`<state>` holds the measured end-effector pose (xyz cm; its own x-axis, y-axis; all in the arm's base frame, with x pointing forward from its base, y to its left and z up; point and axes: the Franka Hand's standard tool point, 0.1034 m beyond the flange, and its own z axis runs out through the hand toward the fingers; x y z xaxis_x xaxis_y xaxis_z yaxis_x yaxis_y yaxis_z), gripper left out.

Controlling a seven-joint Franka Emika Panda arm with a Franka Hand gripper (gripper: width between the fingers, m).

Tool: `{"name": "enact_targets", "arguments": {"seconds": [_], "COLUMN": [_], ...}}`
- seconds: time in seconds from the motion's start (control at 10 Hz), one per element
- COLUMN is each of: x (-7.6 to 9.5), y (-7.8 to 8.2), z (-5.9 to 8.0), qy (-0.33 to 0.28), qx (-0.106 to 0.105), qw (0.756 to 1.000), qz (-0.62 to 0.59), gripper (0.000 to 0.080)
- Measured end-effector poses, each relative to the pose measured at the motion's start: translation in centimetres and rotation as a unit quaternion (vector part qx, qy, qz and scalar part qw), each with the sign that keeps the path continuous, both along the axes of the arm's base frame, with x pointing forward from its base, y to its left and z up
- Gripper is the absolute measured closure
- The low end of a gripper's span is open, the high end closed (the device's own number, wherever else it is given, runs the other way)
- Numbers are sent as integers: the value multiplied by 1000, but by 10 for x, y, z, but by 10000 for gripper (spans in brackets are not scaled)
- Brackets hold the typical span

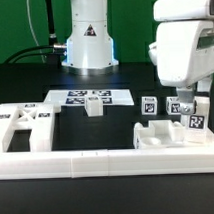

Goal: Assemble chair

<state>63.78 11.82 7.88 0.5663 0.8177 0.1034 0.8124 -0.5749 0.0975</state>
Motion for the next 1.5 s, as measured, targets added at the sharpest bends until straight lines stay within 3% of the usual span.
{"name": "enact_targets", "arguments": {"seconds": [0.1,0.2,0.3,0.5,0.7,1.0,1.1,1.4,1.5], "x": [0,0,0,0,2,2,2,3,3], "y": [0,0,0,0,-2,2,2,1,0], "z": [0,0,0,0,-1,-1,-2,-2,-2], "qy": [0,0,0,1,6,2,-3,-1,2], "qx": [0,1,3,5,26,66,81,94,102], "qw": [1000,1000,1000,1000,986,920,882,836,810], "qz": [-1,-6,-17,-30,-162,-387,-465,-541,-578], "gripper": [419,419,513,513,513,512,512,512,512]}}
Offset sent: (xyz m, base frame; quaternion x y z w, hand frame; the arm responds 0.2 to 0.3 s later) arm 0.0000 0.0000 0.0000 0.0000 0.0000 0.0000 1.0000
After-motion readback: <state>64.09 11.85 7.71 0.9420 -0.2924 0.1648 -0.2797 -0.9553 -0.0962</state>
